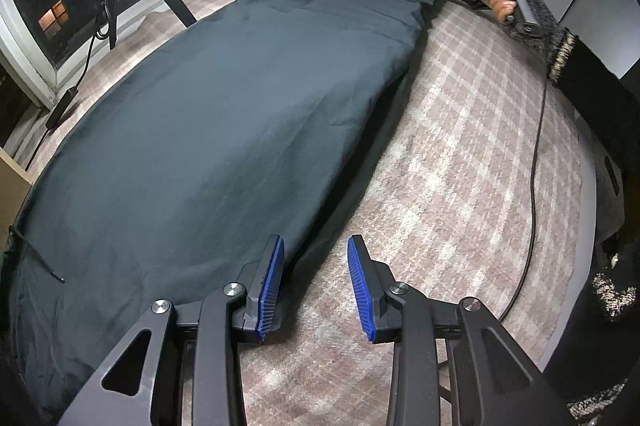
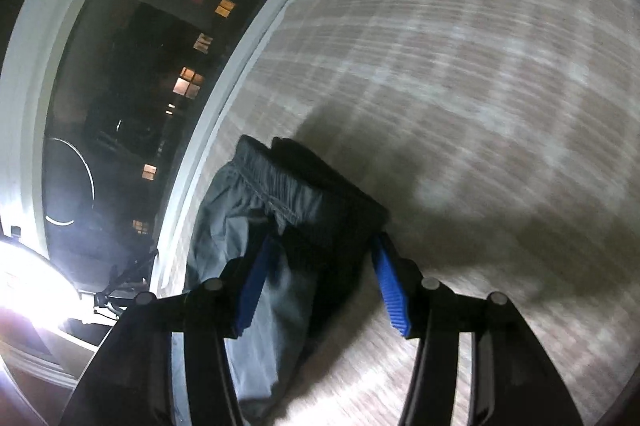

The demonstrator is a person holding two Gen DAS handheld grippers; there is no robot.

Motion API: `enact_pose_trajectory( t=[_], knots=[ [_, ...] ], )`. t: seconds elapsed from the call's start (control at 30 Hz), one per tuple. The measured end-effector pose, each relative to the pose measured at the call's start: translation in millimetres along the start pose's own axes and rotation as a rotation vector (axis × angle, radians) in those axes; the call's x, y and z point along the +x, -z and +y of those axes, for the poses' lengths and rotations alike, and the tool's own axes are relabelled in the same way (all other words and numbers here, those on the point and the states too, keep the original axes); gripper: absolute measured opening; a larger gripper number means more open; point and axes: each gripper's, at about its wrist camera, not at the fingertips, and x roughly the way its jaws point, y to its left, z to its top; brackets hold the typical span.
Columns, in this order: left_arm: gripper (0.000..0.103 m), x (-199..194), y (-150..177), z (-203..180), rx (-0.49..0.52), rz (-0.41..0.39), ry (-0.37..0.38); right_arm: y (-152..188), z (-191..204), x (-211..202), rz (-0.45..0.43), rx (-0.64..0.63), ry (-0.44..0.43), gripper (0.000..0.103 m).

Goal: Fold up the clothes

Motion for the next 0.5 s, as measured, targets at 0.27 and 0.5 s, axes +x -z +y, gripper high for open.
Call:
enact_pose_trajectory(
  t=[0.27, 0.5],
  knots=[
    [0.031, 2, 5, 3, -0.024, 0.004, 0.008, -3, 9, 4, -0.006, -0.078, 0.080, 0.054],
    [0.031, 2, 6, 6, -0.029, 0.006, 0.018, -4, 21, 16, -0.019, -0.131, 0.096, 0.066]
  ],
)
